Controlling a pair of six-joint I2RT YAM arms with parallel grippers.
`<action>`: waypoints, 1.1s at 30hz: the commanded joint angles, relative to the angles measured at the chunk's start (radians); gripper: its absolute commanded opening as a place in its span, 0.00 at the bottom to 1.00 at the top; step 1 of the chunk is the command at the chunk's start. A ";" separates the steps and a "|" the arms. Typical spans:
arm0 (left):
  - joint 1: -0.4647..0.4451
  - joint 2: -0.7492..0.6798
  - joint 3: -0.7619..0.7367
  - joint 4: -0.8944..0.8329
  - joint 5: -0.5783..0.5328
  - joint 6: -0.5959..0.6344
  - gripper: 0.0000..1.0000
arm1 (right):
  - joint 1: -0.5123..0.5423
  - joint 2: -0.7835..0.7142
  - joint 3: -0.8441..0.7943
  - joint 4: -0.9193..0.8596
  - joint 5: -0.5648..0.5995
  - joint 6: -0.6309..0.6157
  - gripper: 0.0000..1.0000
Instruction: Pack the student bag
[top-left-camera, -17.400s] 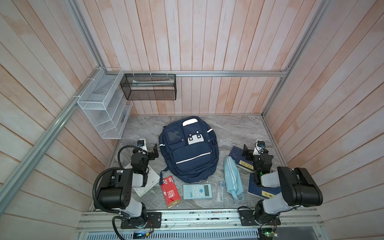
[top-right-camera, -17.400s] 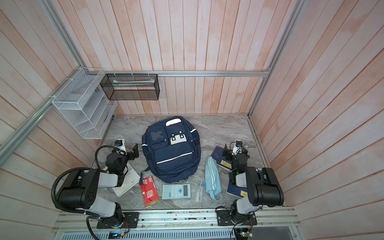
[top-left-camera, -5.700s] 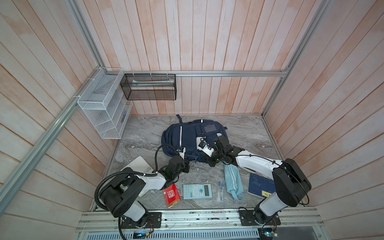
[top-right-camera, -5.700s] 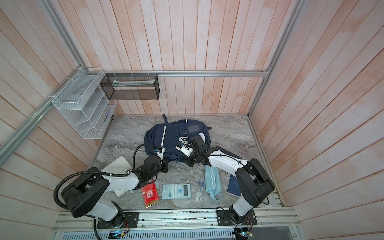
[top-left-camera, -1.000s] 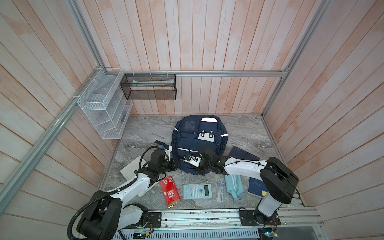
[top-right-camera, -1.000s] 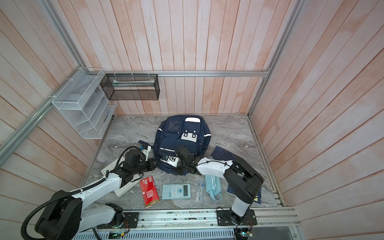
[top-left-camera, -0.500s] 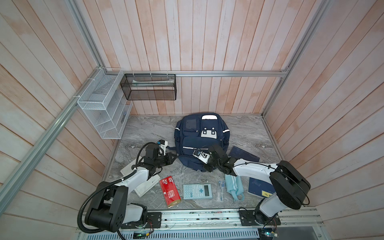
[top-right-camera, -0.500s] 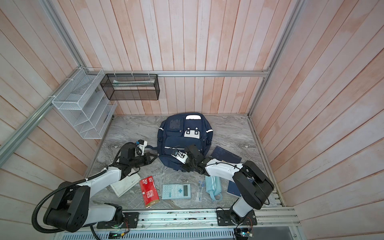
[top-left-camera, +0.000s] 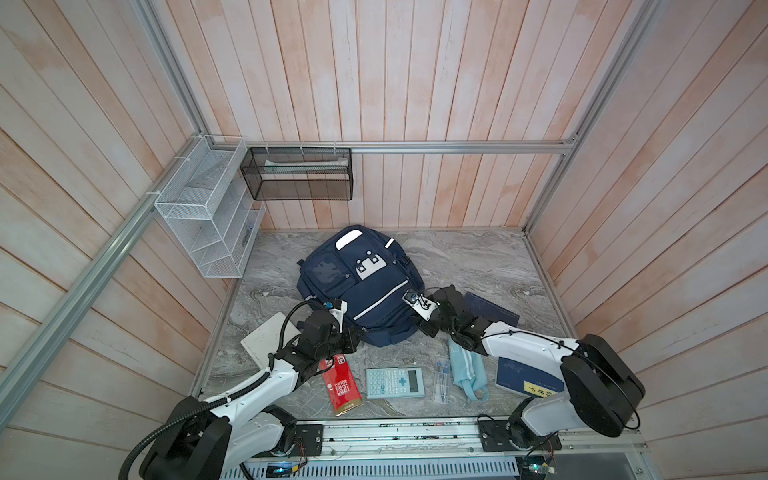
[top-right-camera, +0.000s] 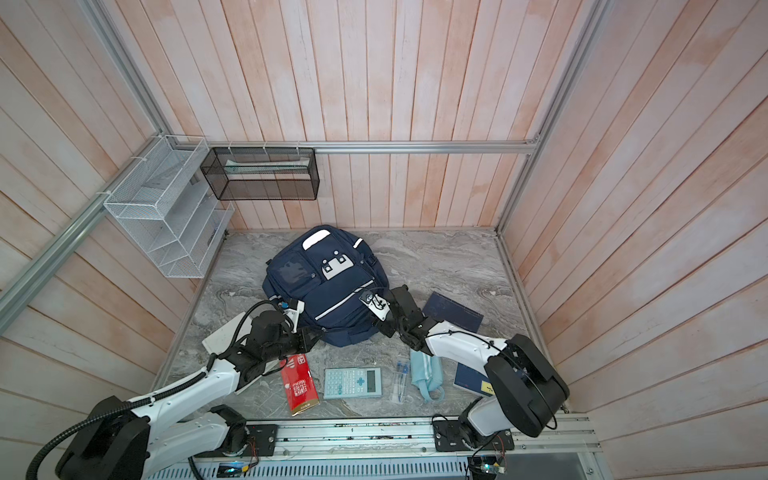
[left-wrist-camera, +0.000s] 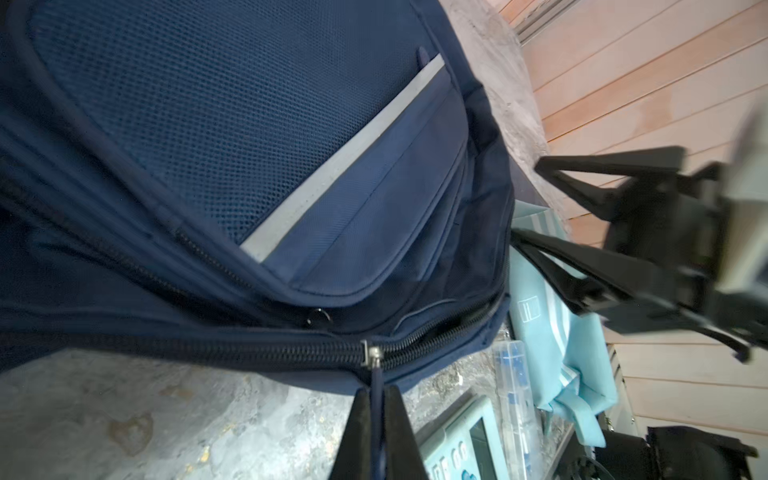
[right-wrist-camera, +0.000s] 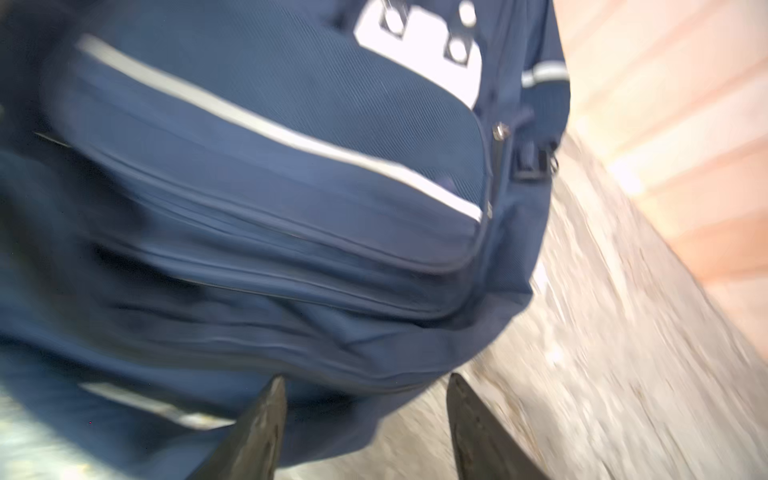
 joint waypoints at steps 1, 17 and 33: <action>0.000 0.017 0.060 0.065 -0.012 0.004 0.00 | 0.084 0.014 0.004 0.068 -0.145 -0.002 0.62; 0.105 -0.014 -0.017 0.002 -0.058 0.021 0.00 | 0.194 0.347 0.212 -0.064 0.059 -0.024 0.00; 0.402 0.105 0.041 0.040 -0.063 0.109 0.04 | 0.168 0.155 0.022 -0.023 0.028 -0.070 0.00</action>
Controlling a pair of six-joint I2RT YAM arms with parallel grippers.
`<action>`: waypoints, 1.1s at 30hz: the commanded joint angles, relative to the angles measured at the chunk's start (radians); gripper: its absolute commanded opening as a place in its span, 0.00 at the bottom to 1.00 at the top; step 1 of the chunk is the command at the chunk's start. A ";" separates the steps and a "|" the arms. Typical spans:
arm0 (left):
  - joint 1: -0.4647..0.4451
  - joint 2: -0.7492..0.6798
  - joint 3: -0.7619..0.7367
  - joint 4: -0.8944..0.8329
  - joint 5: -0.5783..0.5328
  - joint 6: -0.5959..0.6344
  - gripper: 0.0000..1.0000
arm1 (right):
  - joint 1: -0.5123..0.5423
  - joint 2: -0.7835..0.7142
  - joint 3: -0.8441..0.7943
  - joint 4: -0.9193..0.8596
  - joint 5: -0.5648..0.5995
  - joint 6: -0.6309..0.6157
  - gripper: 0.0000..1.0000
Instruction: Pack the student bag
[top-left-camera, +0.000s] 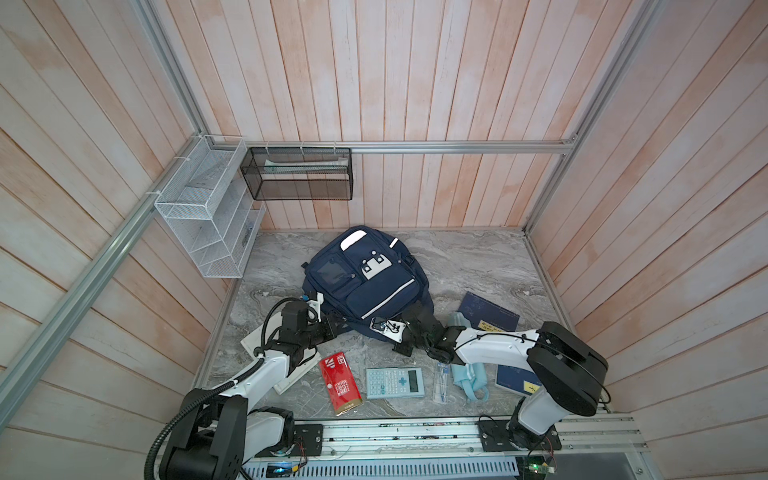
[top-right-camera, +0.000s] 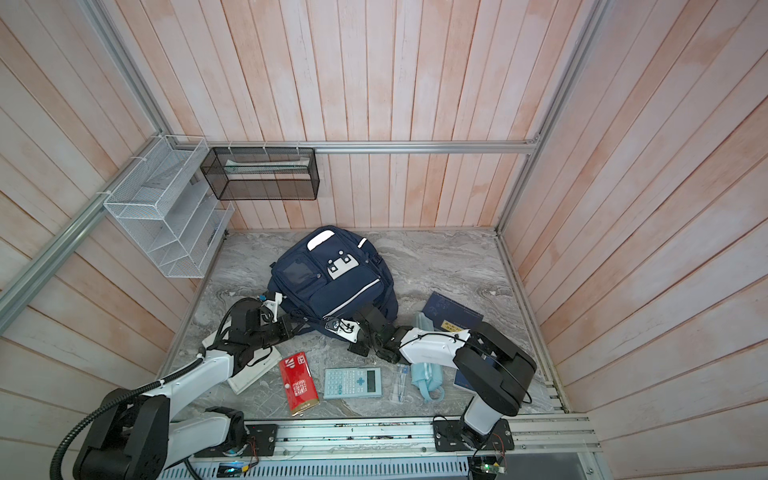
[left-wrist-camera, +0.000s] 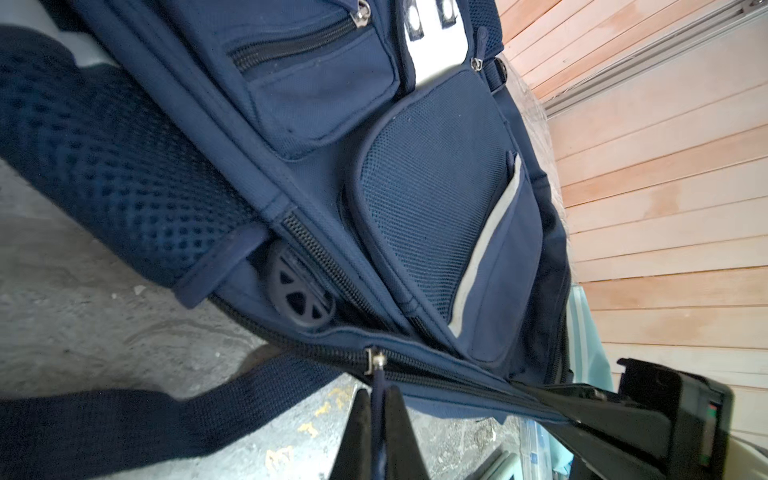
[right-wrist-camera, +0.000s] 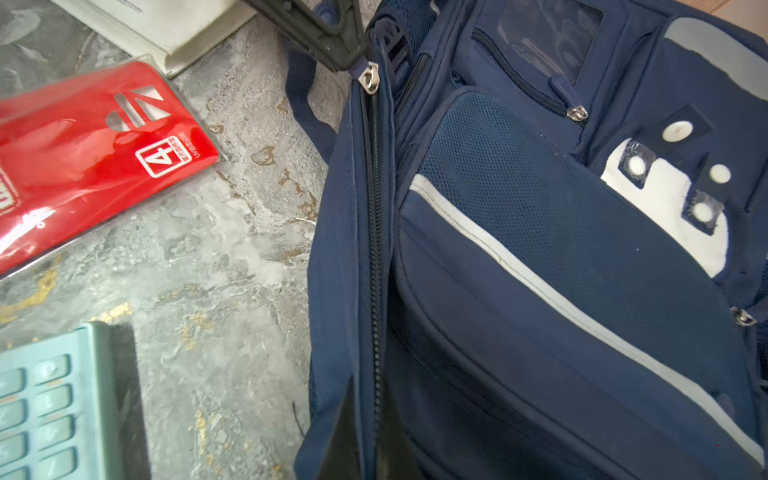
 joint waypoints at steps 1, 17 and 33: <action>0.102 0.042 0.033 0.018 -0.221 0.032 0.05 | -0.032 -0.036 -0.040 -0.092 0.077 -0.009 0.00; 0.220 0.221 0.156 0.084 -0.181 0.063 0.12 | -0.119 -0.145 -0.107 -0.094 0.031 -0.034 0.00; -0.156 -0.076 0.248 -0.093 -0.225 0.030 1.00 | -0.279 -0.434 -0.060 -0.183 0.192 0.614 0.98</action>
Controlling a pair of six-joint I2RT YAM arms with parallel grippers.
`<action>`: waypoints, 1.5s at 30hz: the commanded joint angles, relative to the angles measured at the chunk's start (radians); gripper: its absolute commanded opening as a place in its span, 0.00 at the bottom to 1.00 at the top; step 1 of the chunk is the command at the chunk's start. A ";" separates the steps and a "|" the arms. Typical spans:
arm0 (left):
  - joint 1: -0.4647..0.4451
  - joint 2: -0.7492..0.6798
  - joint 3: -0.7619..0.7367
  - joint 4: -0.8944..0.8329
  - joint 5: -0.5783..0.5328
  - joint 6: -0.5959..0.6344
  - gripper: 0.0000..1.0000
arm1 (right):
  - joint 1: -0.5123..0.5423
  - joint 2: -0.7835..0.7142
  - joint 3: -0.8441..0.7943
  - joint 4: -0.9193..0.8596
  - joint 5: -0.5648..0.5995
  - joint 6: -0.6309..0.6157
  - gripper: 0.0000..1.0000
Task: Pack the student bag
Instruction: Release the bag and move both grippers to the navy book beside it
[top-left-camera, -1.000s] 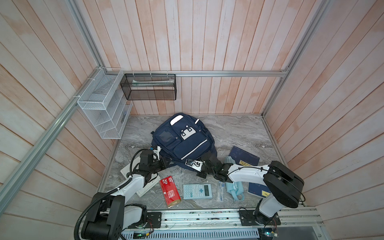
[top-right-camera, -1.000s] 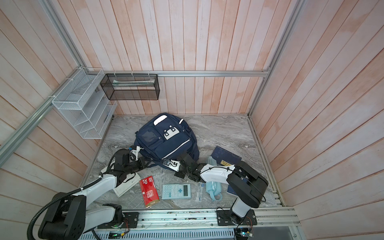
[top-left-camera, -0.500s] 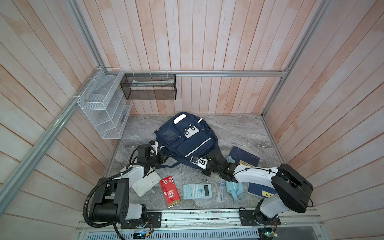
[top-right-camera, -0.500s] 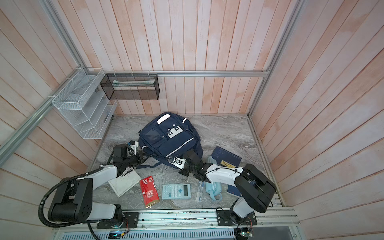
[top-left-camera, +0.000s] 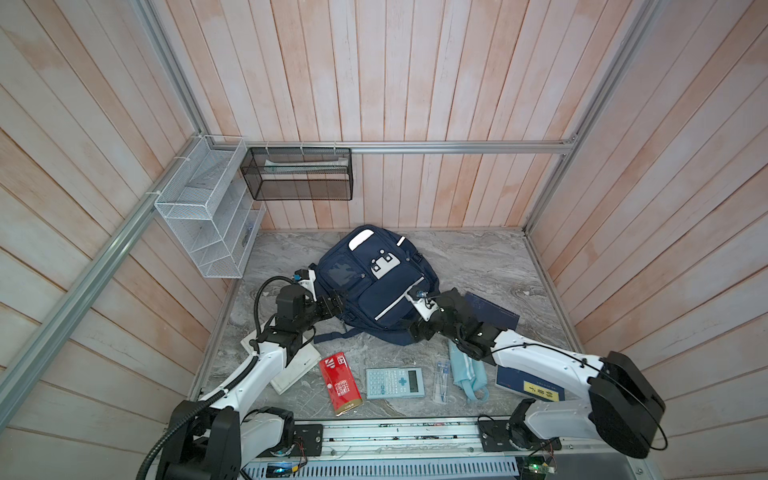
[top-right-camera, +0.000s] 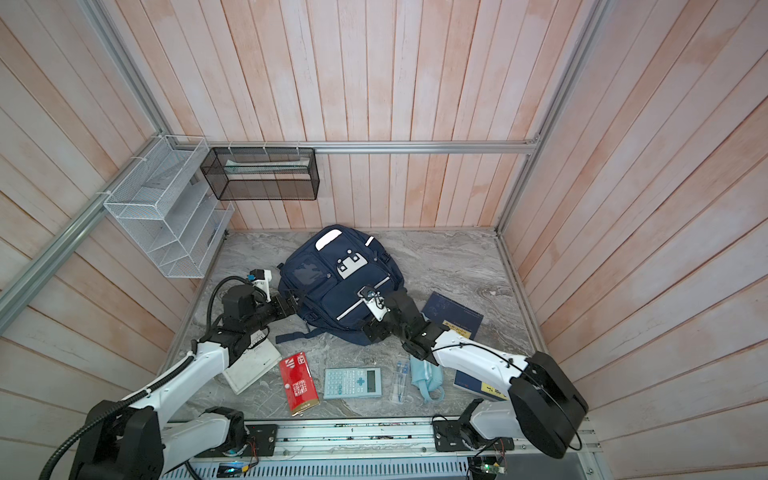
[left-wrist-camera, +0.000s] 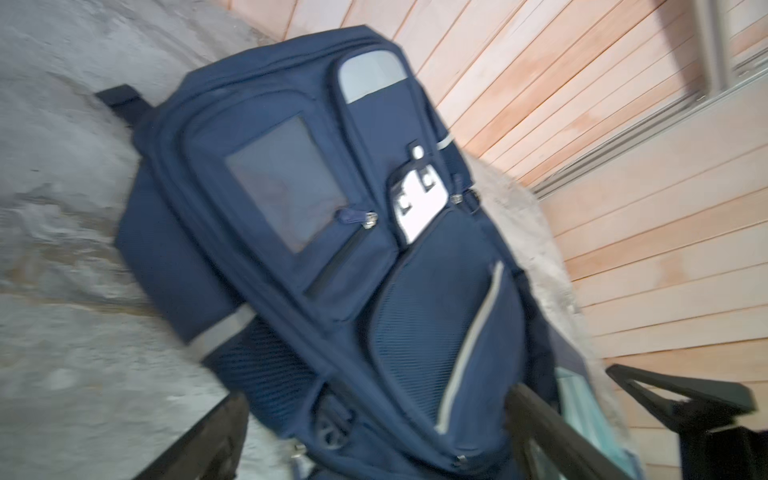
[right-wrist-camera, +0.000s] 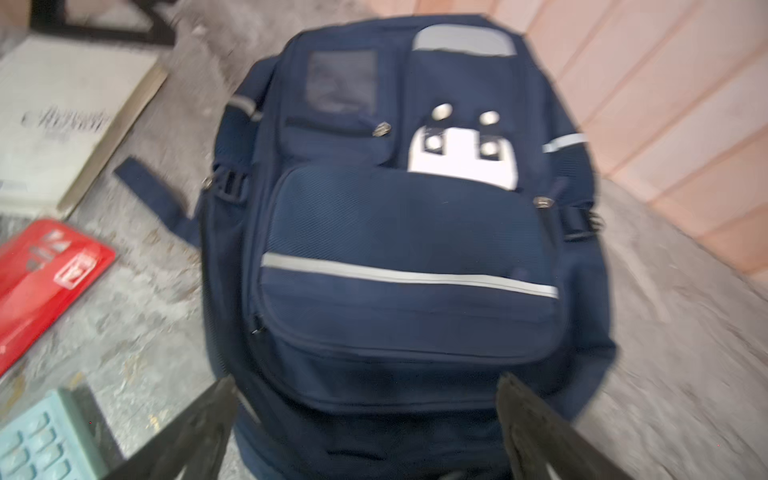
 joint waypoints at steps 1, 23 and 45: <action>-0.128 -0.003 0.106 -0.072 -0.046 0.011 1.00 | -0.127 -0.104 0.001 -0.105 0.087 0.289 0.98; -0.541 1.072 1.121 -0.124 0.129 0.096 0.96 | -0.941 0.028 -0.126 -0.133 -0.077 0.531 0.89; -0.568 1.529 1.607 -0.457 0.076 0.049 0.82 | -0.981 0.343 -0.061 -0.010 -0.523 0.525 0.68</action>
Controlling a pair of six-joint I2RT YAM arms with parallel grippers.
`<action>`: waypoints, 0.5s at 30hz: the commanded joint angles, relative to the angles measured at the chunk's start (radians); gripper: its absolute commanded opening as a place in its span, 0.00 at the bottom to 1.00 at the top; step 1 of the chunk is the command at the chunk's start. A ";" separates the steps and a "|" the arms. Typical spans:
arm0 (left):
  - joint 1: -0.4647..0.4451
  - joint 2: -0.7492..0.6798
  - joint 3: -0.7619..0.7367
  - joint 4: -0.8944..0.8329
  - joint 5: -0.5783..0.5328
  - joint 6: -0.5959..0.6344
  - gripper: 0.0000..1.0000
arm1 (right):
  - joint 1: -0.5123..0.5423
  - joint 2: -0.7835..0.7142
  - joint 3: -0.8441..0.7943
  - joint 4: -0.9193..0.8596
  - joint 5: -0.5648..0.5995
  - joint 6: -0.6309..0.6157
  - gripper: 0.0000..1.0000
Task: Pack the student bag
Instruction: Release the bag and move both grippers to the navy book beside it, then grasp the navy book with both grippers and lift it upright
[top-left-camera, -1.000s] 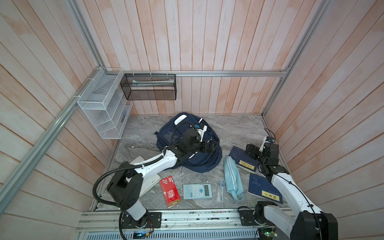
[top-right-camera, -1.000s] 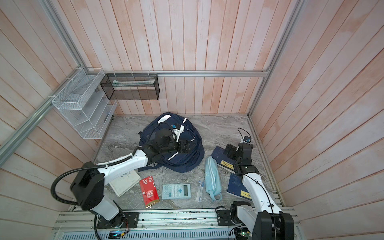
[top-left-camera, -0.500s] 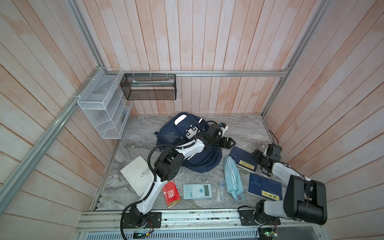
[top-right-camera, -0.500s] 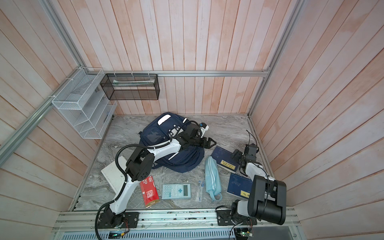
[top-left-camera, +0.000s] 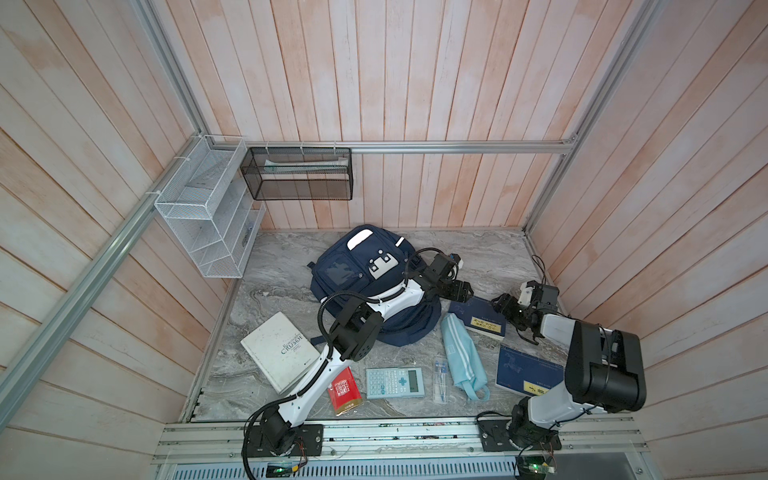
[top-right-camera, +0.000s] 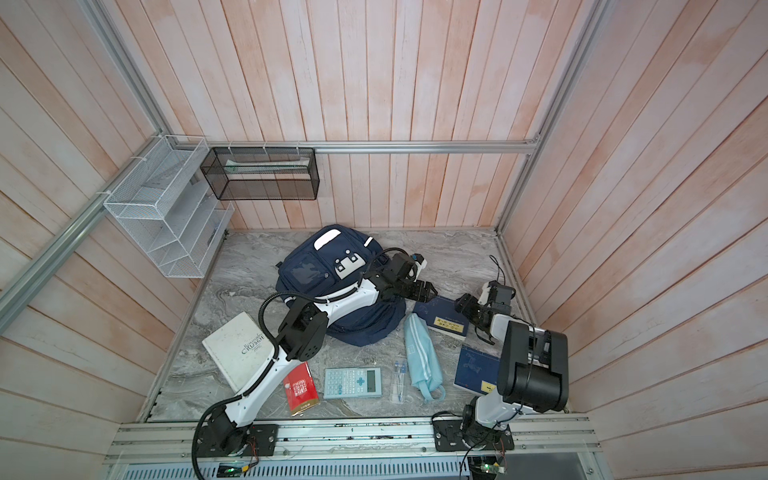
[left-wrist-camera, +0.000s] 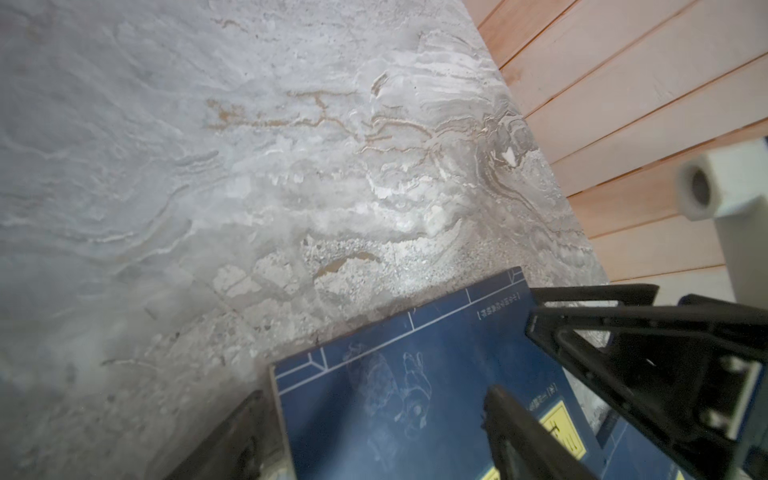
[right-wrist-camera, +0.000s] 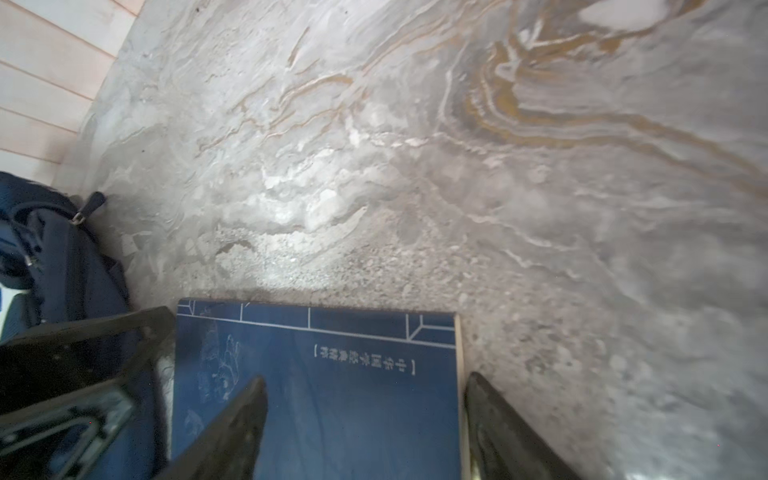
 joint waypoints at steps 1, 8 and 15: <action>0.007 0.026 -0.083 -0.014 0.042 -0.049 0.81 | 0.008 0.036 -0.001 -0.004 -0.083 0.000 0.65; 0.009 0.008 -0.171 0.086 0.084 -0.097 0.73 | 0.008 0.040 -0.004 0.014 -0.123 -0.012 0.18; 0.012 -0.010 -0.211 0.139 0.102 -0.123 0.66 | 0.006 0.034 -0.008 -0.002 -0.086 -0.008 0.18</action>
